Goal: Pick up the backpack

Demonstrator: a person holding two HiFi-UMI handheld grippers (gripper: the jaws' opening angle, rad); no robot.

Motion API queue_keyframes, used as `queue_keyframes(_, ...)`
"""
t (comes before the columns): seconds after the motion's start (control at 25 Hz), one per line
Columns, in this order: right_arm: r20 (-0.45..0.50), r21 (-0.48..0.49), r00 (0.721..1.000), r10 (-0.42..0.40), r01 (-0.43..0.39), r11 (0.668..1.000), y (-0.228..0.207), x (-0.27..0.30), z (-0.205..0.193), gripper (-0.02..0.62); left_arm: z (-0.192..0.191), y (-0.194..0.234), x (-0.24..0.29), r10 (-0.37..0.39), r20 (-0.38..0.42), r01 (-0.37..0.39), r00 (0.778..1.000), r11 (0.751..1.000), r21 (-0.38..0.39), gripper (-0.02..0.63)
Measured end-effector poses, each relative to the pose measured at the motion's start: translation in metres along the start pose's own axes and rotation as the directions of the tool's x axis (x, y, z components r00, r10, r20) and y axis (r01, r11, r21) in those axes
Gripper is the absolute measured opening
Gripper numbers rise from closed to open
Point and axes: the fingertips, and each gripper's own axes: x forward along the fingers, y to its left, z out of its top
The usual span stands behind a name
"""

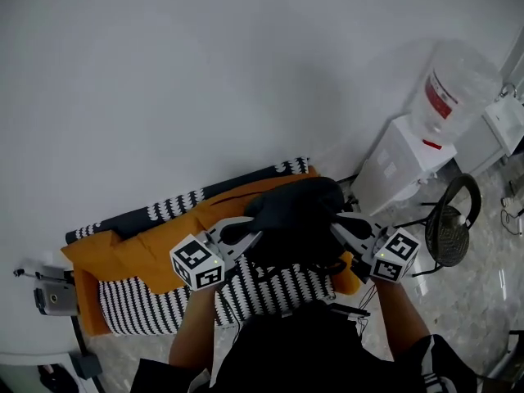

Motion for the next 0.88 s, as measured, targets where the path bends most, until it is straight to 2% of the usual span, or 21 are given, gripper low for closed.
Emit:
queue_keyframes(0.44, 0.104, -0.11, 0.993, 0.06, -0.049, 0.993, 0.024, 0.001, 0.071, 0.034, 0.071, -0.01, -0.017, 0.018, 0.09, -0.023, 0.996, 0.998, 0.061, 0.04)
queue_keyframes(0.88, 0.165, -0.205, 0.98, 0.11, -0.076, 0.976, 0.045, -0.004, 0.131, 0.034, 0.137, -0.026, -0.028, 0.004, 0.15, -0.031, 0.989, 0.984, 0.176, 0.04)
